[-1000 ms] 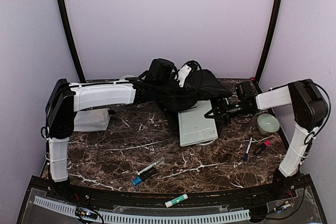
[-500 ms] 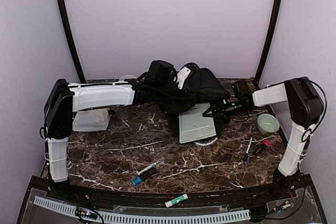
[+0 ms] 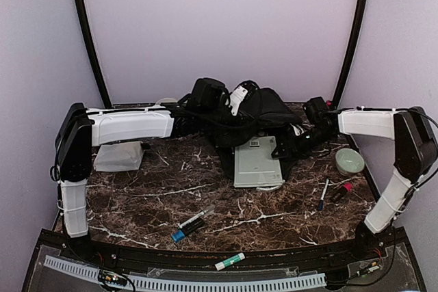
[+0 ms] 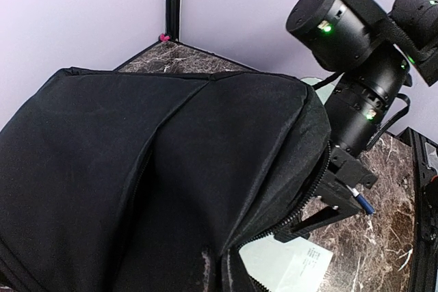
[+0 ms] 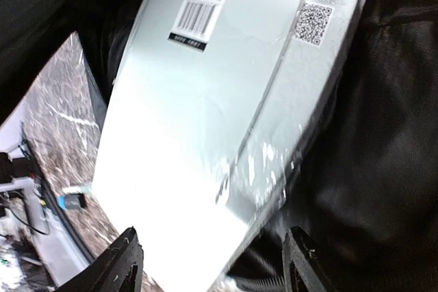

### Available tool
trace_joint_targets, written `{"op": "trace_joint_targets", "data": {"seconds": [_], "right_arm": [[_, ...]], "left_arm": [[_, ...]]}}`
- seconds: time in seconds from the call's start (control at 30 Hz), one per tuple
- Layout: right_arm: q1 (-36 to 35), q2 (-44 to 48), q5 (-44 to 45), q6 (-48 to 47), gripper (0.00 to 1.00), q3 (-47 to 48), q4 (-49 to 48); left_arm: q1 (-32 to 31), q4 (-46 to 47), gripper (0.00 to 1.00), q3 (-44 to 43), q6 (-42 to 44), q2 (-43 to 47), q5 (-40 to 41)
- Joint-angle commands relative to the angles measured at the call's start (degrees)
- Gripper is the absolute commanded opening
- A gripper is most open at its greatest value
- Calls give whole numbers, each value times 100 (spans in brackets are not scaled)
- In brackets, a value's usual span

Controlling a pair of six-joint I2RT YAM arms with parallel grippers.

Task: Pack the student bag
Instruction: Place the book in the student bag.

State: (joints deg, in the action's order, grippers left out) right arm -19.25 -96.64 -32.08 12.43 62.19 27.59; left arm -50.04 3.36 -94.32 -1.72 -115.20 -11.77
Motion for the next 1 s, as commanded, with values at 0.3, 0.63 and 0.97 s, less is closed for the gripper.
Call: {"op": "trace_joint_targets", "data": {"seconds": [0.3, 0.63, 0.97], "right_arm": [[-828, 1990, 824, -2129, 70, -685, 1085], [-1248, 1657, 621, -3015, 49, -716, 1532], [-1308, 1697, 1012, -4286, 38, -992, 1340]], "left_arm": [[-32, 608, 0, 230, -126, 683, -131], [-32, 600, 0, 239, -198, 704, -185], [-32, 772, 0, 563, -196, 989, 153]]}}
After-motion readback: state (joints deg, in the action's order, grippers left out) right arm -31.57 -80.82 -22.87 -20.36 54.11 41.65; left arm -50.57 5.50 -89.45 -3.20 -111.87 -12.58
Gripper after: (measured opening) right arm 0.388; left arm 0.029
